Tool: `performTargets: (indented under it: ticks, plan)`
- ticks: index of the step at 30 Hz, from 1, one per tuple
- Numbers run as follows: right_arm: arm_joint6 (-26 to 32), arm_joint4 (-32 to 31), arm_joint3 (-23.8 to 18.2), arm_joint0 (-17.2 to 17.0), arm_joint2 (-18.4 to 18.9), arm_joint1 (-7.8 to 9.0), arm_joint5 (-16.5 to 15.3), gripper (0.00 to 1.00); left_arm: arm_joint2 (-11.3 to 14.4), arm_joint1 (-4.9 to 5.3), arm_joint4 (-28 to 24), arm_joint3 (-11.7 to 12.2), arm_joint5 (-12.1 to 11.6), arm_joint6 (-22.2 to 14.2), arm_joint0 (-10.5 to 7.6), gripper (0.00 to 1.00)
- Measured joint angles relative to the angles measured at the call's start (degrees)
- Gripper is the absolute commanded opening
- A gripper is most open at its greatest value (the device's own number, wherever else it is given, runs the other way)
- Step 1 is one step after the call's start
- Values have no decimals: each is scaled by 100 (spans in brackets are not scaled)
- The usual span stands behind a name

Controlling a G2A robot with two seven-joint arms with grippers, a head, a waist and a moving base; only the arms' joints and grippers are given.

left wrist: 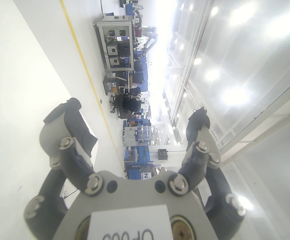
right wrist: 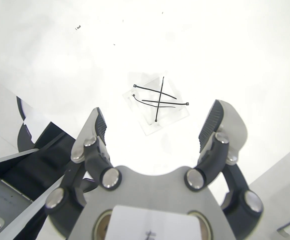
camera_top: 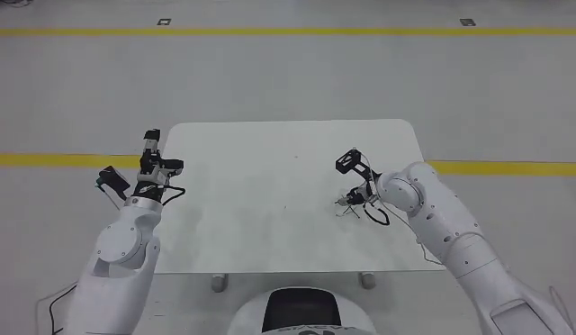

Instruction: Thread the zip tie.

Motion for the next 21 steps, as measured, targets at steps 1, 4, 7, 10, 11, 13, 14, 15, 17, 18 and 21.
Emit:
performTargets:
  ticks: [1,4,7,10,11,13,14,15,17,18,21]
  plan:
    - [0,-1,-1,0,-1,0,0,100,0,0,0,0,0,0,0,100]
    - [7,-344,-276,-93,-186,-18,323,100,0,0,0,0,0,0,0,100]
    - [299,-818,-621,-188,-361,-56,947,100,0,0,0,0,0,0,0,100]
    - [731,-995,-869,-188,-542,-120,1563,100,0,0,0,0,0,0,0,100]
    - [862,-1024,-915,-175,-602,-144,1741,100,0,0,0,0,0,0,0,100]
    - [1114,-1076,-958,-123,-741,-205,2112,100,0,0,0,0,0,0,0,100]
    - [1212,-1077,-952,-96,-797,-232,2247,100,0,0,0,0,0,0,0,100]
    - [1328,-1056,-930,-53,-865,-267,2390,100,0,0,0,0,0,0,0,100]
    - [1482,-1013,-864,19,-958,-319,2541,100,0,0,0,0,0,0,0,100]
    - [1559,-988,-810,70,-1009,-350,2612,100,0,0,0,0,0,0,0,100]
    - [1697,-950,-631,182,-1104,-420,2793,100,0,0,0,0,0,0,0,100]
